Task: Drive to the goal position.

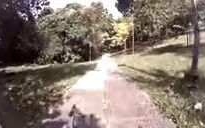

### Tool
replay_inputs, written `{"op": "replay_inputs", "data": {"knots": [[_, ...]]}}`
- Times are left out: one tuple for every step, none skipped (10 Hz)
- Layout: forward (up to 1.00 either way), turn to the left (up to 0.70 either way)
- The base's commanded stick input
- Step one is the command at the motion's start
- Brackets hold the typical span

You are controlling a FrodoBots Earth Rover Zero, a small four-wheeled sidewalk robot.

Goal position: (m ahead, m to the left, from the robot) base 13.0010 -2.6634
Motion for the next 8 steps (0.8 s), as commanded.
{"op": "replay_inputs", "data": {"knots": [[0.7,-0.27],[0.7,-0.27],[0.7,-0.27],[0.7,-0.27],[0.7,-0.2],[0.7,0.0],[0.7,0.0],[0.7,0.0]]}}
